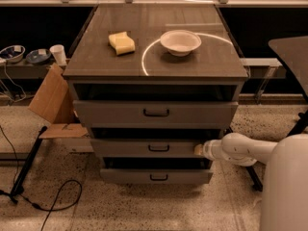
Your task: Close middle drawer
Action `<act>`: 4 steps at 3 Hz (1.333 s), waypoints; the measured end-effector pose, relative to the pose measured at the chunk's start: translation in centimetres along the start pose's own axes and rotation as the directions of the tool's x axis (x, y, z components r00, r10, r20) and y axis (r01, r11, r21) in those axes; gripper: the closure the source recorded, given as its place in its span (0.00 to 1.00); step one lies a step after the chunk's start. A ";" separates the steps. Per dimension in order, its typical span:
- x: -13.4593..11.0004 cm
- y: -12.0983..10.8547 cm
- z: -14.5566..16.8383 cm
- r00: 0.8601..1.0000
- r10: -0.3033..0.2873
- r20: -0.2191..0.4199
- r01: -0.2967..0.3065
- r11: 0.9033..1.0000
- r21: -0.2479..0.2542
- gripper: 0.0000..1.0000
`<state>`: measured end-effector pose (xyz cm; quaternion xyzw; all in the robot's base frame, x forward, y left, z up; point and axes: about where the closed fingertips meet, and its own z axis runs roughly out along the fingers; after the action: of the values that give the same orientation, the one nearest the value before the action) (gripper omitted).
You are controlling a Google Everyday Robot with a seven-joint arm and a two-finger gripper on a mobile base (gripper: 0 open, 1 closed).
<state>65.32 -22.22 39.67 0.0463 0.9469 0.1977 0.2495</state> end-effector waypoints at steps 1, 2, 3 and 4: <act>0.2 -0.4 -1.0 1.000 -0.027 -0.014 0.027 1.000 0.006 1.00; 0.7 -0.7 -1.9 0.998 -0.047 -0.031 0.047 0.999 0.007 1.00; 1.4 -0.9 -2.6 0.997 -0.057 -0.044 0.057 0.998 0.008 1.00; 1.4 -0.9 -2.6 0.997 -0.057 -0.044 0.057 0.998 0.008 0.82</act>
Offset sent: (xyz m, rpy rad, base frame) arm -0.0256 -0.0211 0.0163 -0.0474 0.0190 0.0671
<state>62.83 -23.69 40.71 0.0161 0.9539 0.1872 0.2342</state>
